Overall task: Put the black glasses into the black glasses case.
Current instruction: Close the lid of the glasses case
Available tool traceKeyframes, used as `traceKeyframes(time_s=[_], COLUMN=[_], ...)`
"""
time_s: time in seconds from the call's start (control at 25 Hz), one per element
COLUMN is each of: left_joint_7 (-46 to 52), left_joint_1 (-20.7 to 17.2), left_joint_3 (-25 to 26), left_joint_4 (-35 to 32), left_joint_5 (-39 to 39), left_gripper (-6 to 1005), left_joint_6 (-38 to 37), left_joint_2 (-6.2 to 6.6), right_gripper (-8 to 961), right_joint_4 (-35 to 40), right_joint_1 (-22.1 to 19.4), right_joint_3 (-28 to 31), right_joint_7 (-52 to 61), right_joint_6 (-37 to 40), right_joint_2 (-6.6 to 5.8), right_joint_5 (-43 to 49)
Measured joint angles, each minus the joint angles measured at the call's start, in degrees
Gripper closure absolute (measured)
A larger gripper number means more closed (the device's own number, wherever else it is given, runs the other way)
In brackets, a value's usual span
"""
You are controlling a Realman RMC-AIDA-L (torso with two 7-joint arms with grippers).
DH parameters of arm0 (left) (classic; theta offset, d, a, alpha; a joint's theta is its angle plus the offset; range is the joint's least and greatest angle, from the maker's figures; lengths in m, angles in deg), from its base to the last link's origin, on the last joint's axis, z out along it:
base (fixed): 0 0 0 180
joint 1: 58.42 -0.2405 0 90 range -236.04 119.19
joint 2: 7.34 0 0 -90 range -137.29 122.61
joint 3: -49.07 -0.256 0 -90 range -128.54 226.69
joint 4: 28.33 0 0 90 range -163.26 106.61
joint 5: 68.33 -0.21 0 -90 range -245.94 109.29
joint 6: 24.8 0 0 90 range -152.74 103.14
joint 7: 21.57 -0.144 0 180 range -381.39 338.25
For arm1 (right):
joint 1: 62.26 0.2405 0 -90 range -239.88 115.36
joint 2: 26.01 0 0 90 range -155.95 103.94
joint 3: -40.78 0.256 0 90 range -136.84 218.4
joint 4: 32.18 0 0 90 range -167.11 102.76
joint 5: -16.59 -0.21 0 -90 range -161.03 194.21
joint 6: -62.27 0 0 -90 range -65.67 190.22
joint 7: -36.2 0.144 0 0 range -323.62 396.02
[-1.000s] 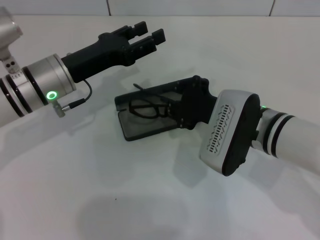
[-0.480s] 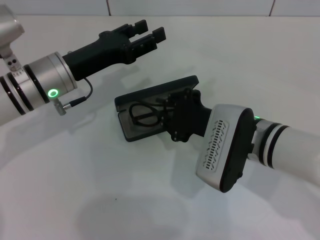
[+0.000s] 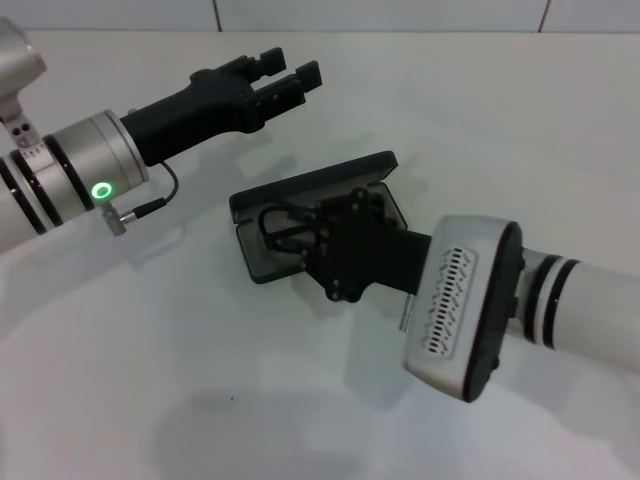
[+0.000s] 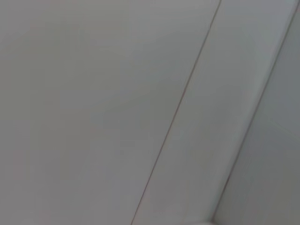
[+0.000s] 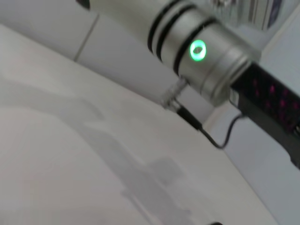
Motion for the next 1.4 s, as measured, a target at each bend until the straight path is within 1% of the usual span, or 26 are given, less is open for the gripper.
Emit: traceKeyframes(time_s=[0.08, 0.12, 0.16, 0.2, 0.24, 0.32, 0.36, 0.4, 0.44, 0.48, 0.52, 0.56, 0.6, 0.64, 0.72, 0.76, 0.84, 0.96, 1.04, 1.24, 1.4], left_joint_7=[0.1, 0.4, 0.4, 1.6, 2.2, 3.2, 3.5, 3.7, 3.7, 3.6, 3.4, 3.3, 3.1, 2.8, 2.6, 2.5, 2.5, 2.5, 2.5, 2.4, 1.9], left_joint_1=[0.1, 0.2, 0.2, 0.2, 0.1, -0.5, -0.9, -1.2, -1.5, -1.7, -1.9, -2.0, -2.1, -2.1, -2.4, -2.7, -3.0, -3.1, -3.0, -2.6, -2.6], left_joint_3=[-0.1, -0.1, -0.1, -0.2, -0.1, -0.1, -0.1, -0.1, -0.1, -0.1, -0.1, -0.1, -0.1, -0.1, -0.1, -0.1, -0.1, -0.1, -0.1, -0.1, -0.2], left_joint_4=[-0.3, -0.7, -0.7, -1.9, -2.6, -4.1, -4.7, -5.1, -5.4, -5.7, -6.1, -6.5, -6.9, -7.3, -8.2, -8.7, -9.3, -9.4, -9.4, -9.7, -9.8], left_joint_5=[-1.4, -3.0, -3.0, -6.4, -7.3, -9.0, -9.4, -9.7, -10.0, -10.6, -11.5, -12.2, -13.7, -15.3, -17.2, -17.9, -18.4, -18.8, -19.7, -22.8, -23.2], left_gripper=[306, 306, 306, 306, 306, 307, 307, 307, 307, 307, 307, 307, 307, 307, 307, 307, 307, 307, 307, 307, 307], left_joint_6=[0.8, 0.9, 0.9, 0.9, 0.8, 0.8, 0.7, 0.7, 0.7, 0.7, 0.7, 0.8, 0.8, 0.8, 0.8, 0.8, 1.2, 1.9, 2.3, 2.5, 2.3], left_joint_2=[0.21, 0.50, 0.50, 1.17, 1.37, 1.84, 2.06, 2.26, 2.42, 2.47, 2.46, 2.43, 2.34, 2.25, 2.06, 1.89, 1.65, 1.55, 1.52, 1.17, 0.98], right_gripper=[731, 731, 730, 730, 730, 729, 729, 729, 728, 728, 728, 727, 727, 727, 726, 726, 725, 725, 724, 687, 684], right_joint_4=[-0.3, -0.3, -0.4, -0.6, -1.0, -4.1, -7.1, -10.3, -14.6, -19.6, -24.0, -29.7, -33.4, -37.4, -40.0, -40.3, -39.6, -38.8, -38.7, -38.5, -38.4], right_joint_1=[0.0, -0.1, -0.1, -0.1, 0.0, 1.0, 2.0, 2.9, 3.9, 4.8, 5.5, 6.2, 6.5, 6.6, 6.1, 5.1, 3.7, 2.4, 2.1, 2.1, 2.1], right_joint_3=[0.0, 0.0, 0.0, 0.0, 0.2, 2.1, 4.2, 6.5, 9.5, 14.0, 18.1, 24.5, 29.2, 35.5, 41.9, 45.5, 48.6, 50.6, 50.9, 51.1, 51.2], right_joint_7=[1.3, 2.4, 3.6, 5.8, 7.7, 12.8, 15.4, 17.6, 19.7, 21.3, 22.3, 22.9, 23.0, 23.0, 23.1, 23.1, 22.9, 22.7, 22.7, 22.7, 22.6], right_joint_6=[1.8, 3.6, 5.4, 9.1, 12.4, 23.1, 29.5, 36.1, 42.9, 50.4, 56.3, 62.0, 65.6, 69.2, 71.3, 71.1, 70.3, 69.4, 68.9, 67.5, 66.9], right_joint_2=[-0.55, -1.22, -1.93, -3.16, -4.42, -6.88, -7.66, -7.92, -8.01, -7.54, -7.14, -6.32, -5.72, -5.26, -4.91, -4.73, -4.49, -4.42, -4.55, -4.68, -4.87], right_joint_5=[0.1, 0.1, 0.1, 0.2, 0.2, 0.4, 0.9, 1.7, 2.8, 4.6, 6.2, 8.1, 10.0, 12.6, 15.8, 17.6, 18.8, 19.2, 19.2, 19.2, 19.3])
